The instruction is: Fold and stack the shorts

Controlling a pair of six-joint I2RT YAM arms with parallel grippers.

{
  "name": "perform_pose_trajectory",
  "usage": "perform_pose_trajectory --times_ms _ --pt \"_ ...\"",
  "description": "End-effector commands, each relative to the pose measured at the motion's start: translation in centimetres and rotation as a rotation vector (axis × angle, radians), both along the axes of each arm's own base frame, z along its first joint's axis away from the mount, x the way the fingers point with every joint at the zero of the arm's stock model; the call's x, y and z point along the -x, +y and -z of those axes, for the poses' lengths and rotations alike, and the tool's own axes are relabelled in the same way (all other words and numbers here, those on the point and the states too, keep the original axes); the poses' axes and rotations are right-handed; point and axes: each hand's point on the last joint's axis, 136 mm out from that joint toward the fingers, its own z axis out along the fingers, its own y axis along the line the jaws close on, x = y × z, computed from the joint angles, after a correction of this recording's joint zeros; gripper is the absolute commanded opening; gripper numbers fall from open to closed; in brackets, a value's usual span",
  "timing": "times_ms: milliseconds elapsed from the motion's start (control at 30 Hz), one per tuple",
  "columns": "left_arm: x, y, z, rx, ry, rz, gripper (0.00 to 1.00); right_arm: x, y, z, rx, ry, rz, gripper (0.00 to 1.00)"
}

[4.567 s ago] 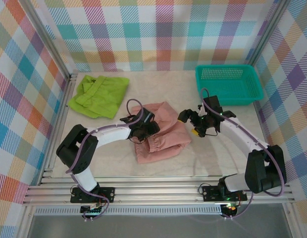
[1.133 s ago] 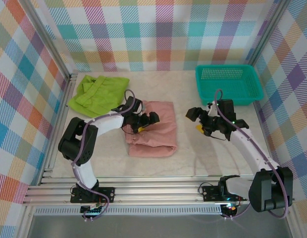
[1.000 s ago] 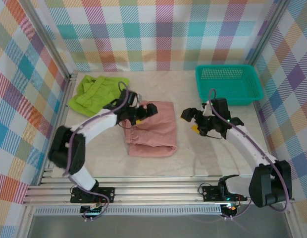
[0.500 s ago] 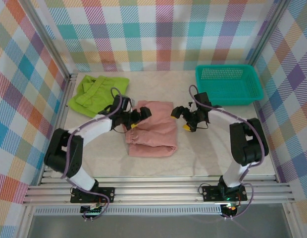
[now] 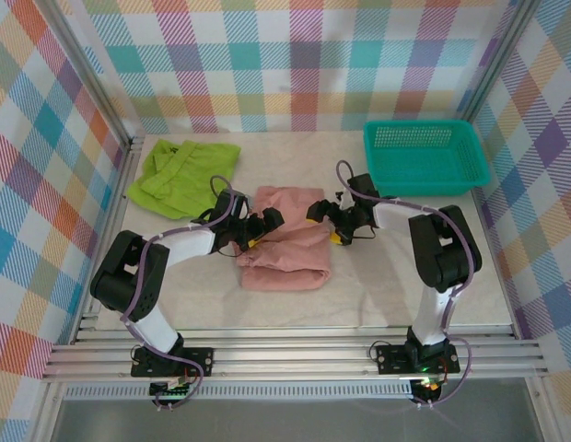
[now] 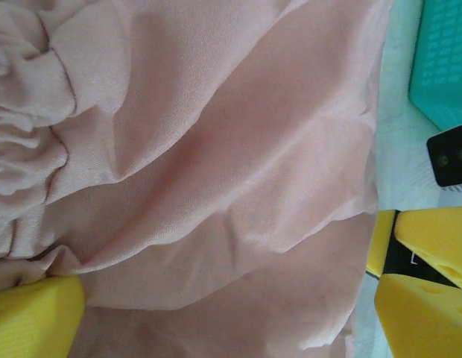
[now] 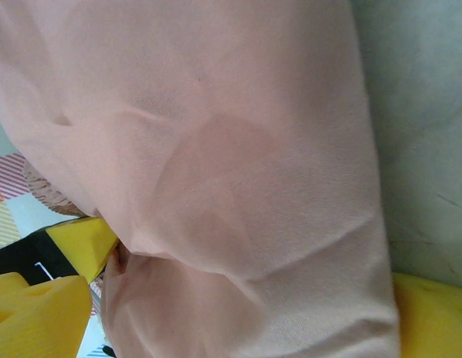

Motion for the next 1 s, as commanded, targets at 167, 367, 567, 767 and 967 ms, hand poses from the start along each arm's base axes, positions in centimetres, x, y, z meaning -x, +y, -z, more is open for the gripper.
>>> perform_pose_trajectory --times_ms 167,367,567,767,967 --pt "2.4 1.3 4.5 -0.072 0.116 -0.016 1.0 0.0 2.0 -0.2 -0.069 -0.003 -0.045 0.97" --pt "2.5 1.4 4.7 -0.076 0.117 -0.019 1.0 0.0 3.3 -1.4 -0.177 -0.025 -0.047 0.95" --pt "2.5 1.4 4.8 -0.076 0.117 -0.02 1.0 -0.3 3.6 -1.7 -0.183 -0.045 -0.037 0.93" --pt "2.5 1.4 4.8 -0.076 0.115 -0.023 1.0 0.0 4.0 0.2 -0.11 -0.026 -0.047 0.83" --pt "2.0 1.4 3.0 -0.062 0.072 -0.033 1.0 0.0 3.6 0.2 -0.046 -0.06 -0.058 0.49"
